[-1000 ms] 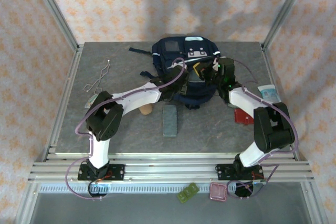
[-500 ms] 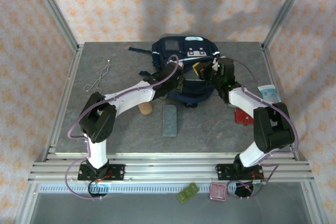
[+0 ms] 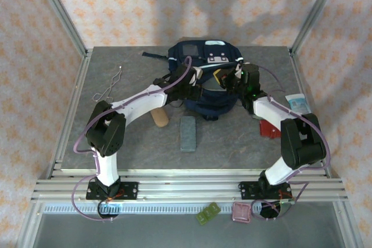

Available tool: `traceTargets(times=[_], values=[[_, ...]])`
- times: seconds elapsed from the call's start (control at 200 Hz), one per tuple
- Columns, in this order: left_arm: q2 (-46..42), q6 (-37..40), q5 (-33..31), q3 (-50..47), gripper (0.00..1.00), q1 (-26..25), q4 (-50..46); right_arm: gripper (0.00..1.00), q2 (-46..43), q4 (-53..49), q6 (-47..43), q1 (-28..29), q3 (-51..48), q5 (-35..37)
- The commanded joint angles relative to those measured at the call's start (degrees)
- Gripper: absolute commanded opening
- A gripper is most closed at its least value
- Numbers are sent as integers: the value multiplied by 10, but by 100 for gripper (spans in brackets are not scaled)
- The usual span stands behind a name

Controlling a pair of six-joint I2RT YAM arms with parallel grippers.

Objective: Pack books, pencil case, and school supplies into a backpack

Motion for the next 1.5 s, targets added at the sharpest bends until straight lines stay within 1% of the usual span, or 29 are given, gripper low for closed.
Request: traceTargets(times=[0.0,0.045,0.105,0.13,0.185,0.24,0.335,0.415,0.45,0.516,0.621,0.641,0.731,0.741,0.806,0.841,0.951,1.006,1.041,1.301,1.426,1.497], values=[[-15,-2,22,20,0,4,-21,0,-13,47,-1,-1,5,9],[-14,0,11,19,0,5,-22,0,-15,47,-1,-1,4,10],[-12,-2,-10,19,4,4,-27,0,-15,47,-1,-1,4,9],[-12,-3,-20,19,8,3,-29,0,-14,46,-1,-1,5,9],[-12,-5,-30,18,24,3,-30,0,-14,47,-1,-1,5,9],[-14,-9,-24,11,33,2,-20,0,-12,48,-1,-2,8,6],[-12,-17,-35,10,45,-7,-6,0,-5,46,-1,-1,28,0],[-7,-23,-60,17,50,-18,-1,0,-2,39,-2,-1,53,-3],[-4,-26,-82,20,52,-23,1,0,-3,37,-3,-1,60,-2],[5,-34,-127,28,53,-32,-2,0,-2,35,-3,-1,69,-3],[18,-43,-174,42,53,-38,-11,0,-1,33,-3,-1,77,-4],[34,-43,-183,46,53,-38,-14,0,0,32,-3,-1,78,-4],[43,-41,-197,58,52,-39,-17,0,3,32,-2,0,84,-9],[44,-41,-198,59,51,-39,-19,0,3,31,-2,0,84,-9],[43,-41,-200,66,30,-39,-21,0,2,29,-4,0,82,-8],[40,-41,-202,69,26,-39,-25,0,2,27,-6,0,81,-7],[28,-30,-233,76,24,-38,-56,0,1,27,-8,0,78,-6],[25,-21,-238,75,24,-35,-69,0,1,27,-8,-1,78,-6],[1,-17,-237,70,24,-33,-72,0,2,28,-8,-1,77,-6],[-58,-10,-222,43,25,-8,-83,0,1,34,-4,-1,66,-4],[-57,-8,-206,49,25,-2,-85,0,3,34,-3,-1,65,-6],[-47,-6,-180,56,27,-2,-91,0,3,33,-4,0,66,-7]])
